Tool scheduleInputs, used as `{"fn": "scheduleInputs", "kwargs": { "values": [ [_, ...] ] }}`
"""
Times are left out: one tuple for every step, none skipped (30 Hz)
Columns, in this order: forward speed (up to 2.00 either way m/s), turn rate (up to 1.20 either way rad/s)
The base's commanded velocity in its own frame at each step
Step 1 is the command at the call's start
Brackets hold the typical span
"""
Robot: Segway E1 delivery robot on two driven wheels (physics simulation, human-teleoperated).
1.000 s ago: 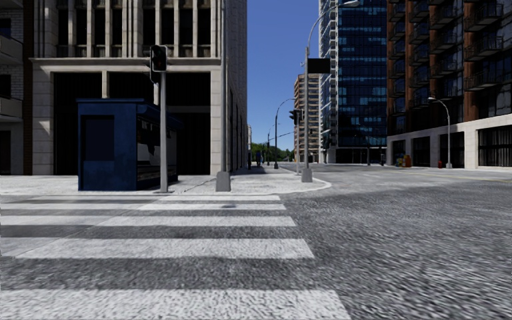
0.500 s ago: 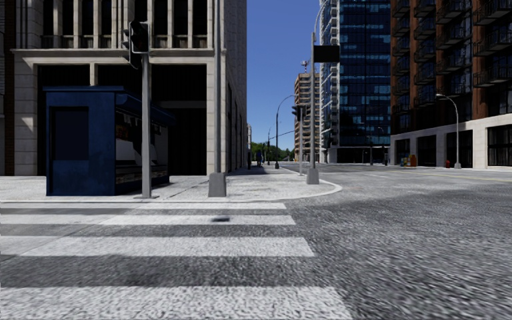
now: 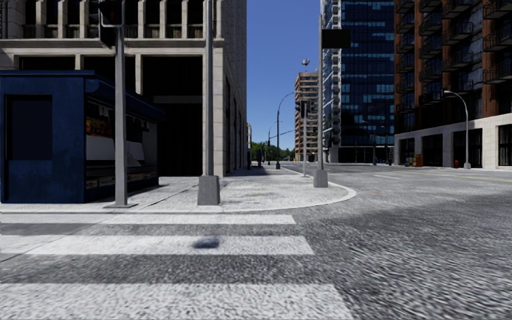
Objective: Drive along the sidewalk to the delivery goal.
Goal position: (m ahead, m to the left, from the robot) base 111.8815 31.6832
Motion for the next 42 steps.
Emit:
{"fn": "scheduleInputs", "kwargs": {
  "values": [
    [2.0,0.0],
    [2.0,0.0],
    [2.0,0.0],
    [2.0,0.0],
    [2.0,0.0],
    [2.0,0.0],
    [2.0,0.0],
    [2.0,0.0],
    [2.0,0.0],
    [2.0,0.0],
    [2.0,0.0],
    [2.0,0.0],
    [2.0,0.0],
    [2.0,0.0],
    [2.0,0.0],
    [2.0,0.0],
    [2.0,0.0],
    [2.0,0.0],
    [2.0,0.0],
    [2.0,0.0],
    [2.0,0.0],
    [2.0,0.0],
    [2.0,0.0],
    [2.0,0.0],
    [2.0,0.0],
    [2.0,0.0],
    [2.0,0.0],
    [2.0,0.0],
    [2.0,0.0],
    [2.0,0.0],
    [2.0,0.0],
    [2.0,0.0],
    [2.0,0.0],
    [2.0,0.0],
    [2.0,0.0],
    [2.0,0.0],
    [2.0,0.0],
    [2.0,0.0],
    [1.95,0.0],
    [1.88,0.0],
    [1.88,0.0],
    [1.85,0.0]
  ]
}}
